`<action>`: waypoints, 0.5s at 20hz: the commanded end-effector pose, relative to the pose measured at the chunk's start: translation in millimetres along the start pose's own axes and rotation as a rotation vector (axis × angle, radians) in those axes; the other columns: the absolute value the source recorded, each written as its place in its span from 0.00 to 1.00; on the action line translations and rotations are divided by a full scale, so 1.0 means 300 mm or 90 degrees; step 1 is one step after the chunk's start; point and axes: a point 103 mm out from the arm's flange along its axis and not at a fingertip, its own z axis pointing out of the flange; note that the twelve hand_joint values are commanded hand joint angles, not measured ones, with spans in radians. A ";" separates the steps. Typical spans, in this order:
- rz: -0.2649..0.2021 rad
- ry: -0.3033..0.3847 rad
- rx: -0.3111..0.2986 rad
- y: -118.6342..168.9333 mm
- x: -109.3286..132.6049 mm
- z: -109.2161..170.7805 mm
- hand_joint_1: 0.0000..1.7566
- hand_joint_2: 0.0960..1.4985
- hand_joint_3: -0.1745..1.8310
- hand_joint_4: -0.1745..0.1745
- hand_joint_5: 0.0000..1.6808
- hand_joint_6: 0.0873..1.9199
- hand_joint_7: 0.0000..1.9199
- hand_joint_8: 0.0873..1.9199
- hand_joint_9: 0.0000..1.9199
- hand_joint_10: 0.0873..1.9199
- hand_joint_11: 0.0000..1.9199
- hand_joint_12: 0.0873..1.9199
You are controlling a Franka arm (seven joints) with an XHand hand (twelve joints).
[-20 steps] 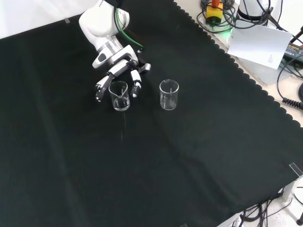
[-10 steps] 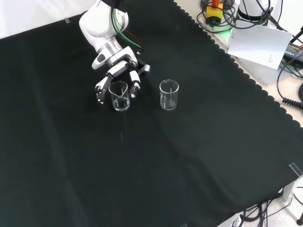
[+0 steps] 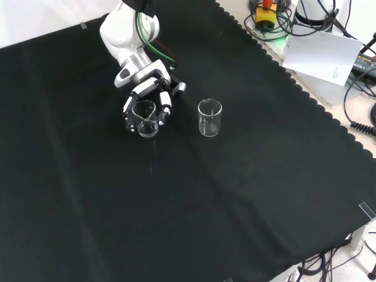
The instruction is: Pick up the beaker on the right.
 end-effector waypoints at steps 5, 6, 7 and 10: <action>-0.031 -0.058 -0.197 -0.030 0.083 -0.146 0.81 0.37 0.46 0.03 0.67 0.45 0.65 0.39 0.71 0.27 0.64 0.39; -0.044 -0.071 -0.195 -0.031 0.102 -0.168 0.81 0.35 0.46 0.01 0.69 0.41 0.68 0.35 0.73 0.23 0.65 0.37; -0.056 -0.090 -0.193 -0.033 0.122 -0.191 0.84 0.36 0.43 0.00 0.69 0.38 0.69 0.31 0.76 0.15 0.64 0.39; -0.082 -0.162 -0.157 -0.037 0.180 -0.254 0.87 0.39 0.38 0.00 0.70 0.34 0.71 0.27 0.82 0.02 0.61 0.44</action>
